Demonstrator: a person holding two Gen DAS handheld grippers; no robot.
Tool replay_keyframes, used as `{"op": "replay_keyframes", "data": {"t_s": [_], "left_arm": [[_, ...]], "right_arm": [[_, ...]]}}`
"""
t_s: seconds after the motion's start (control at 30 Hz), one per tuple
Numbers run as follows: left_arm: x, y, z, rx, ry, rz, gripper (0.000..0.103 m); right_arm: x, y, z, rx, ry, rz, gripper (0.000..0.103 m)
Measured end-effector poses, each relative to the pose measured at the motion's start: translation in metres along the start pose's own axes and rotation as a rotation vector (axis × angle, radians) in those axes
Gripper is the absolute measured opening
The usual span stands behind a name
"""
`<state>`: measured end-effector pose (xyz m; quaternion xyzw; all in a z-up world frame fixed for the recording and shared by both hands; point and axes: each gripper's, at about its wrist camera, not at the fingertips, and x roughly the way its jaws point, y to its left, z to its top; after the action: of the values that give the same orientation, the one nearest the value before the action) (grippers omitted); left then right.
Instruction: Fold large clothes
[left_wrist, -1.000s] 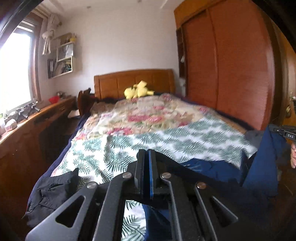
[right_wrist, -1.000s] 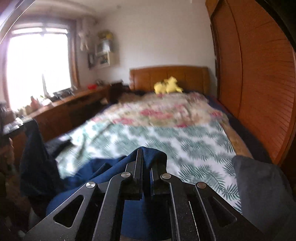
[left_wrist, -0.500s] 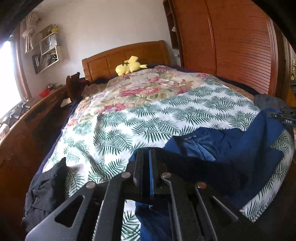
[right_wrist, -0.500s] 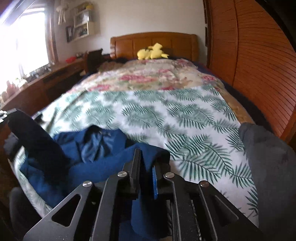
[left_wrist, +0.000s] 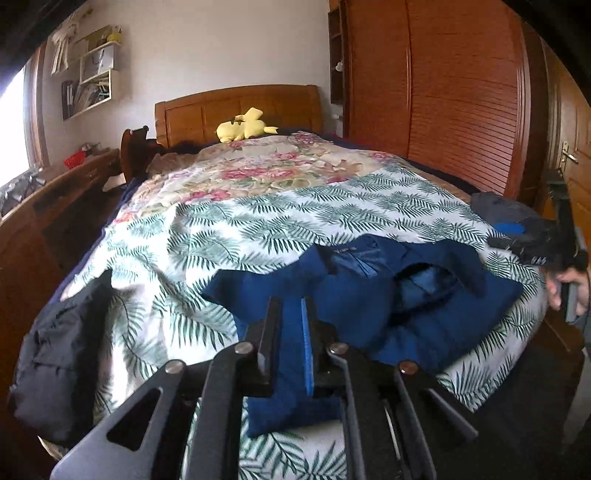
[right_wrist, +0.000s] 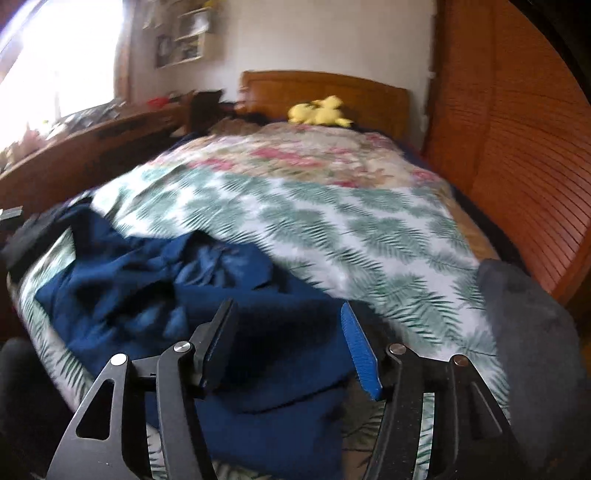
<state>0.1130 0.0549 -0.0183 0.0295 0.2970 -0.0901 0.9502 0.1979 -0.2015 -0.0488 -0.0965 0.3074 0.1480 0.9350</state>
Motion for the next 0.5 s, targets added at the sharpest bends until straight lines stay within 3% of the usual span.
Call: {"op": "replay_keyframes", "data": {"t_s": [0.23,0.5], "left_arm": [[0.015,-0.006,-0.034,0.014,0.035,-0.017,0.008],[0.04,-0.002,-0.05,-0.011,0.066,-0.061,0.008]], "right_arm": [[0.036,0.064,-0.024,-0.093,0.09,0.108,0.062],[0.09,0.078,-0.042,-0.168,0.219,-0.01,0.063]]}}
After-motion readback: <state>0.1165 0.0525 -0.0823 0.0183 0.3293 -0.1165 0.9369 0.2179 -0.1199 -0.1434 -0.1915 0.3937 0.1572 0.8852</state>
